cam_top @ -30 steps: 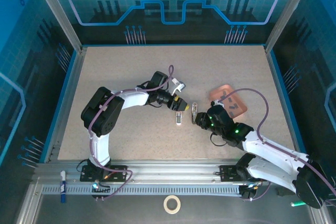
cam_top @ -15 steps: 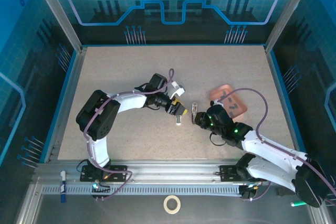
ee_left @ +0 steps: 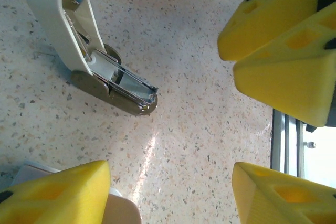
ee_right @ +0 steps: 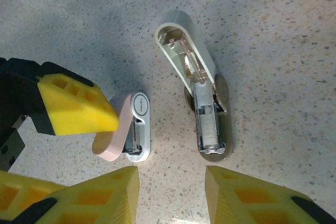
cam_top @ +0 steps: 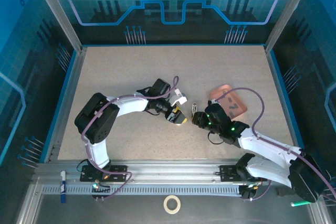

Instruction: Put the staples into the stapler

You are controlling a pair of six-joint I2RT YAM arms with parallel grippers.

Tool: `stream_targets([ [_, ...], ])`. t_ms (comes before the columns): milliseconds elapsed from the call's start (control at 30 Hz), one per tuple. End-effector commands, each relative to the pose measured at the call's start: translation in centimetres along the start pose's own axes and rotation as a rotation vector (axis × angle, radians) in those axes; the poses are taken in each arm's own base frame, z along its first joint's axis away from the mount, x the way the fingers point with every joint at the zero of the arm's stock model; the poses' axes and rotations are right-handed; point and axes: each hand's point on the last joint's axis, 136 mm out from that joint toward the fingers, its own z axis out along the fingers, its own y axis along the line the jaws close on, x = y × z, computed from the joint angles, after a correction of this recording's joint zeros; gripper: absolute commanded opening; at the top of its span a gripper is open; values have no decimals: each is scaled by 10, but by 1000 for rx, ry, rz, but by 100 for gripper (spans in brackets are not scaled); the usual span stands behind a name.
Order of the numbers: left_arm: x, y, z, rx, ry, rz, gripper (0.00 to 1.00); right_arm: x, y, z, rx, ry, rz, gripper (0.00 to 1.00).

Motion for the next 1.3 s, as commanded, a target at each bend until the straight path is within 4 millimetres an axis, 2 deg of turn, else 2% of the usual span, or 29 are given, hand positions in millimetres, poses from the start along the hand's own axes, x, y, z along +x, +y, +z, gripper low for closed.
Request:
stream_targets([
  [0,-8,-9,-15,-47,-35,-13,65,-3,4,3,-30,3,-3,40],
  [233,-37,-3,-49,-227,-198,-227,73,-3,21,2,-84,42,-36,40],
  [400,-26,2,-62,-290,-211,-507,75,-8,31,0,-109,51,-64,41],
  [500,-15,-1,-61,-277,-195,-634,73,-11,36,0,-121,58,-75,41],
  [633,-4,1,-59,-287,-184,-712,67,-11,41,1,-134,69,-80,41],
  [833,11,14,-50,-318,-161,-864,60,-6,39,2,-130,90,-90,41],
  [1100,20,20,-24,-229,-109,-984,53,0,33,3,-126,98,-76,41],
  [1267,22,22,-15,-191,-100,-1011,48,3,27,3,-113,104,-67,41],
])
